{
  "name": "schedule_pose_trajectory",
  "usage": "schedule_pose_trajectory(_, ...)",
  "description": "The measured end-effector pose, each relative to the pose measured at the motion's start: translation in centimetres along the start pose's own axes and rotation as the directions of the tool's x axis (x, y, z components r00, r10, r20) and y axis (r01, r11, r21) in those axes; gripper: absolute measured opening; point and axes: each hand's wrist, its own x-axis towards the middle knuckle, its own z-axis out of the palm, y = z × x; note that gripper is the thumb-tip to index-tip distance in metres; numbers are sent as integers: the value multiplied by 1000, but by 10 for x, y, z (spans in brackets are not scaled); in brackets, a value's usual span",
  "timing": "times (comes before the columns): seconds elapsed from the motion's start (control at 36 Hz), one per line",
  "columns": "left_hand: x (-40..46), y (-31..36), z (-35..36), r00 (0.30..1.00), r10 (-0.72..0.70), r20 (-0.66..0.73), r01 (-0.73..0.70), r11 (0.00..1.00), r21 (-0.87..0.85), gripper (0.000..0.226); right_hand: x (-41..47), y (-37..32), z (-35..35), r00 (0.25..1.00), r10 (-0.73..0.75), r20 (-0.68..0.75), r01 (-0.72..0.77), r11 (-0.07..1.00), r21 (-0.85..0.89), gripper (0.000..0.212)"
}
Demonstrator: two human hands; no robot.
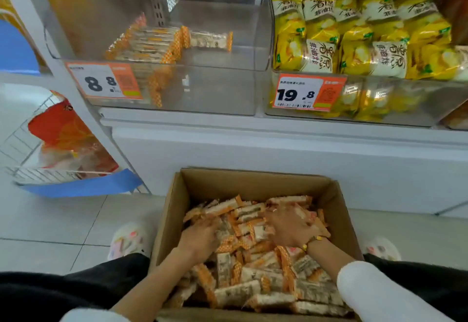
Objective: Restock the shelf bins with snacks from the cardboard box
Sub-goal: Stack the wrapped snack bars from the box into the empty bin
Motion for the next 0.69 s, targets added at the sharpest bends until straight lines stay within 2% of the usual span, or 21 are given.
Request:
schedule_pose_trajectory(0.06,4,1,5,988,-56,145,31,986,166,51,6,3,15,994,33,102,-19,991,-136,66)
schedule_pose_trajectory(0.08,5,2,4,979,-96,177,54,972,227,59,9,5,25,994,36,107,-13,977,-211,65)
schedule_pose_trajectory(0.14,9,5,0,969,-196,153,152,954,260,68,11,6,39,999,27,46,-11,949,-316,62)
schedule_pose_trajectory(0.19,11,9,-4,949,-300,100,263,924,278,66,13,8,48,999,-21,-45,2,927,-375,56)
schedule_pose_trajectory(0.28,12,16,-5,901,-405,154,341,882,326,57,13,16,58,977,-118,-178,35,911,-411,48)
schedule_pose_trajectory(0.33,12,21,-1,889,-394,235,294,882,367,40,11,21,61,966,-150,-212,61,924,-377,53)
schedule_pose_trajectory(0.39,9,25,-4,877,-372,304,243,890,386,30,9,20,57,971,-152,-183,102,961,-257,59)
schedule_pose_trajectory(0.44,7,26,-12,852,-355,385,221,910,351,35,10,21,44,995,-96,-40,95,995,-22,76)
schedule_pose_trajectory(0.5,6,24,-24,832,-315,457,218,943,252,55,11,26,30,989,-40,143,9,978,209,85)
schedule_pose_trajectory(0.53,7,23,-30,831,-290,475,240,957,164,66,11,30,22,979,-42,200,-9,969,247,85)
schedule_pose_trajectory(0.56,8,21,-36,839,-265,475,265,962,69,73,9,34,15,971,-53,234,-5,971,240,83)
schedule_pose_trajectory(0.61,12,19,-47,897,-212,388,258,964,-70,73,4,37,4,964,-57,260,17,988,155,79)
schedule_pose_trajectory(0.67,16,17,-57,958,-180,224,223,957,-185,58,-1,36,-3,972,-15,233,2,998,56,72)
schedule_pose_trajectory(0.69,16,16,-60,974,-177,139,207,948,-243,47,-2,35,-2,984,-5,176,0,1000,29,66)
